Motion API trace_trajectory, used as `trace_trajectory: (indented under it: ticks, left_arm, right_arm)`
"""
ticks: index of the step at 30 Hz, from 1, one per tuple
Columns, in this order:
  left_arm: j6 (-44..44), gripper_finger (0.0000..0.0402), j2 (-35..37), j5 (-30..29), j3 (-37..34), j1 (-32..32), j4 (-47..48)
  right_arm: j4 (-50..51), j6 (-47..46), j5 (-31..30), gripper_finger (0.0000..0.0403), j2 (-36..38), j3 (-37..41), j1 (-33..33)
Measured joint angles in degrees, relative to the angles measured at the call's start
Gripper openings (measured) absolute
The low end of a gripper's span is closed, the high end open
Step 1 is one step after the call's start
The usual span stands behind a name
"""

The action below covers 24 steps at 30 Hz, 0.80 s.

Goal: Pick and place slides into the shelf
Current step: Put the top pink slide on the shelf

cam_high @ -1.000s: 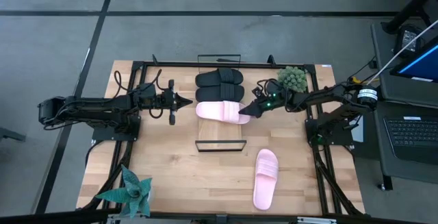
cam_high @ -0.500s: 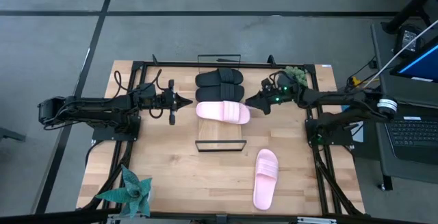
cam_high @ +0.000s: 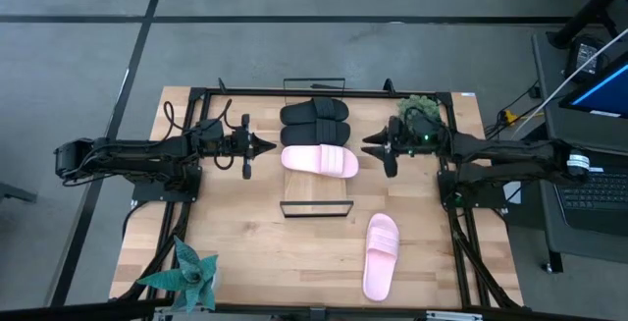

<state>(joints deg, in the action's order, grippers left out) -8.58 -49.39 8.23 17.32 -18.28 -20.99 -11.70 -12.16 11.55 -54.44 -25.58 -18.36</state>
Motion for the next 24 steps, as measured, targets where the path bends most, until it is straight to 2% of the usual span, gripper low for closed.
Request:
trace_trajectory:
  ticks: [4,8,14,17,20,24]
  left_arm:
    - [0.73,0.0,0.0,0.0,0.0,0.0,-0.02]
    - [0.73,0.0,0.0,-0.09,0.0,0.0,-0.02]
    - [2.01,0.0,0.0,-0.13,0.0,0.0,-0.02]
    - [3.68,0.0,0.0,-0.13,0.0,0.0,-0.01]
    - [3.98,0.0,0.0,-0.15,0.0,0.0,0.0]
    - [5.33,0.0,0.0,-0.15,-0.01,0.0,0.05]
  right_arm:
    - [3.12,4.96,-11.82,0.0138,0.66,0.0,5.76]
    - [5.18,6.66,-18.95,0.0102,0.62,0.0,9.59]
    - [8.26,2.37,-20.13,0.0045,0.02,0.0,10.19]
    - [8.12,5.06,-21.22,0.0012,-1.42,0.0,10.94]
    - [8.39,9.87,-26.69,0.0006,-2.36,0.0,12.14]
    - [9.24,9.24,-25.76,0.0004,-2.38,0.0,12.58]
